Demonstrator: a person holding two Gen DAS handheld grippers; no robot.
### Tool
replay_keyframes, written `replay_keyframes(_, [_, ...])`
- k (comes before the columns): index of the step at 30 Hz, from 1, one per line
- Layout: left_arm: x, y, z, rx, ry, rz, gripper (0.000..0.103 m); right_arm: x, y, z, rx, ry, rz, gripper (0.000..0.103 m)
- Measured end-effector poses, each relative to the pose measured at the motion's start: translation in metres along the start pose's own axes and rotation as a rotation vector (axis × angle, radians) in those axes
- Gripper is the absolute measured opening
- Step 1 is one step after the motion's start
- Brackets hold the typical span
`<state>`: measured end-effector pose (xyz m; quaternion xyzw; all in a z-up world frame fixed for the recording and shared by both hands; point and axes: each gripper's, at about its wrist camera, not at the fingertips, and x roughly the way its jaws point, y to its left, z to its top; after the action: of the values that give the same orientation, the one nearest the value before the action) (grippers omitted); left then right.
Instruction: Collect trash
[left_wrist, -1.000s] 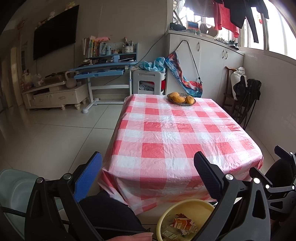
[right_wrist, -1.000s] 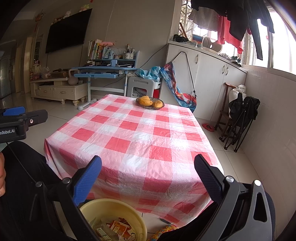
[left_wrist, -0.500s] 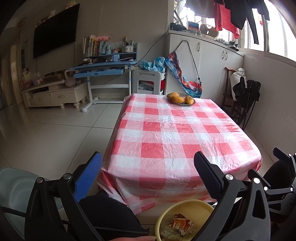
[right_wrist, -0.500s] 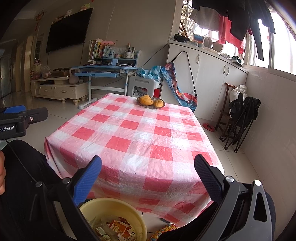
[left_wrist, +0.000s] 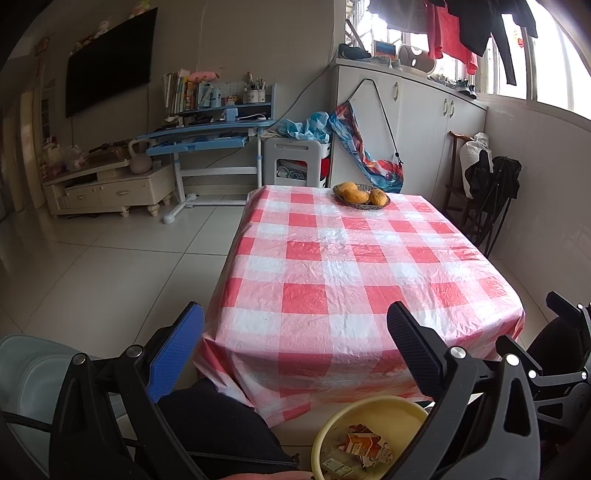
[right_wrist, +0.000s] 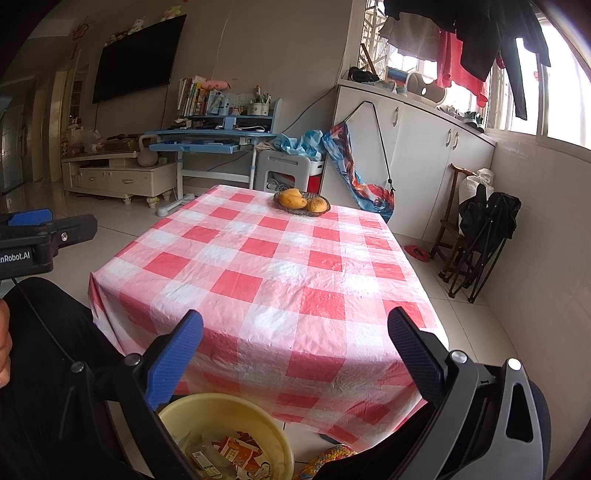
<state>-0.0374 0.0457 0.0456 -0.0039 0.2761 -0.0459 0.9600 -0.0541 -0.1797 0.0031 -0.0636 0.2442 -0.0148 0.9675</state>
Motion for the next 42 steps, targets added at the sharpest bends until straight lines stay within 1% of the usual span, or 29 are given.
replay_keyframes(38, [-0.0002, 0.0001, 0.0036, 0.000, 0.006, 0.000, 0.096, 0.0001, -0.0028, 0.0019, -0.010, 0.005, 0.006, 0.096])
replay_keyframes(42, [-0.0015, 0.0008, 0.0026, -0.005, -0.008, 0.010, 0.096, -0.0001, -0.0026, 0.0007, -0.010, 0.005, 0.008, 0.096])
